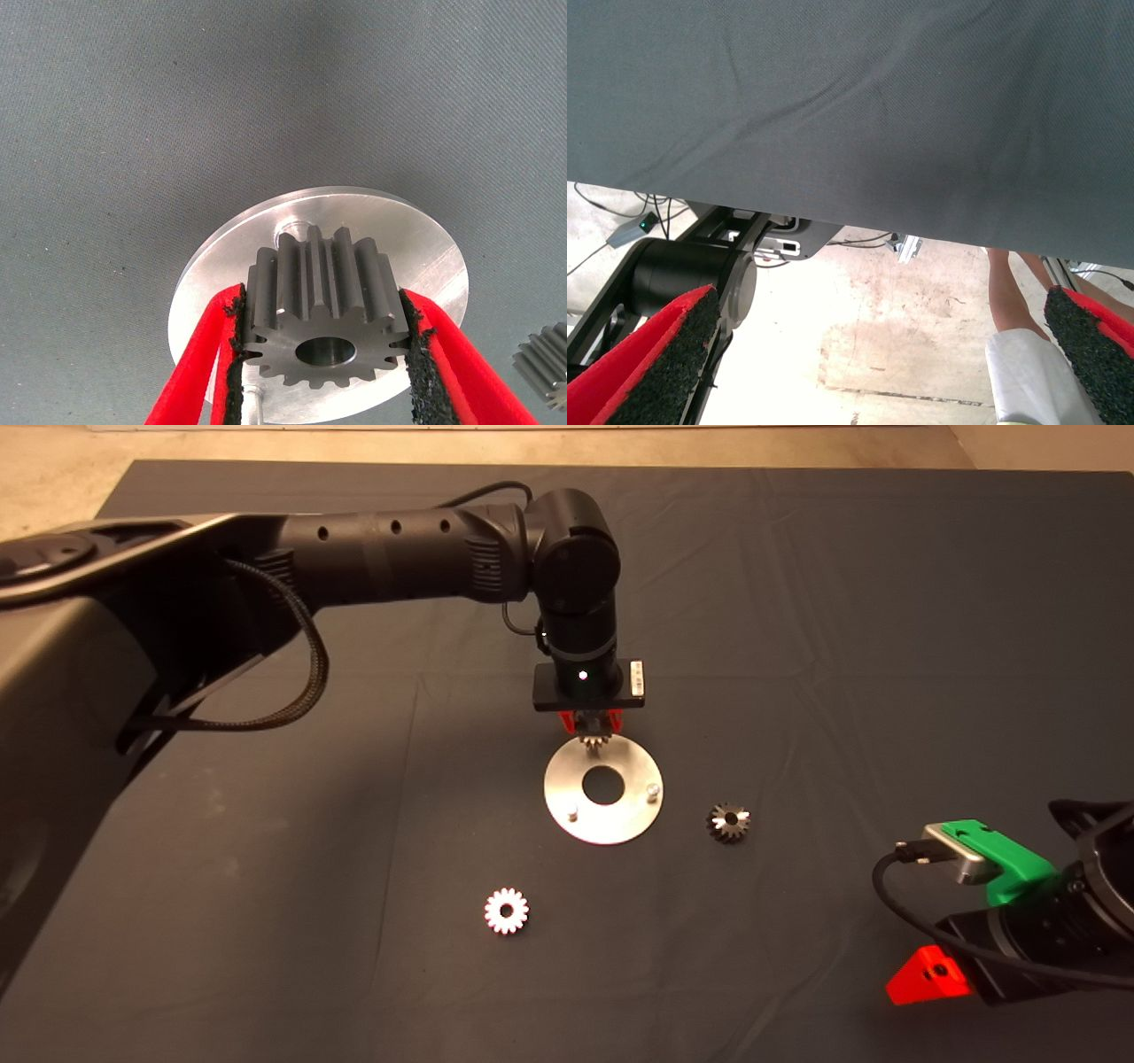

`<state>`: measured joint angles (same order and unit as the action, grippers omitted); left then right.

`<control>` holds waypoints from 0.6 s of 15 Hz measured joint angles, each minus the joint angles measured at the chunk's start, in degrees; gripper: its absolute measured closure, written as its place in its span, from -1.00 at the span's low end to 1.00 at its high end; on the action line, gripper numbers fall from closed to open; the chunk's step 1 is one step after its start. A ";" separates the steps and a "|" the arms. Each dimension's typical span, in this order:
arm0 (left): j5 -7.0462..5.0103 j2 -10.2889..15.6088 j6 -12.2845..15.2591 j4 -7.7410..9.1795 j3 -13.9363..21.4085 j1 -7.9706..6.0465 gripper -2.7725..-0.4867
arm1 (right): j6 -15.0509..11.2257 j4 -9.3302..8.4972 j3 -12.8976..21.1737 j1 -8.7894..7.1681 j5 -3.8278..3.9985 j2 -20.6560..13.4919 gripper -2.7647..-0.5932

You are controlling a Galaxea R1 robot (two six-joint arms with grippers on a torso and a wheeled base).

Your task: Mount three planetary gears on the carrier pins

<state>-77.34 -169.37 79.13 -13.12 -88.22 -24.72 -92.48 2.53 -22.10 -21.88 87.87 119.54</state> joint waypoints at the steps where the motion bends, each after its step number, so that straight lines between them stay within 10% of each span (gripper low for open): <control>1: 0.00 0.02 0.02 -0.02 0.00 0.00 0.56 | 0.00 0.01 0.02 0.00 0.00 0.00 -0.97; 9: 0.39 -0.01 0.11 -0.63 -0.01 0.41 0.56 | 0.00 0.01 0.00 0.00 -0.02 0.00 -0.97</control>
<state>-76.95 -169.38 79.24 -13.75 -88.24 -24.31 -92.48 2.54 -22.10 -21.88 87.85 119.54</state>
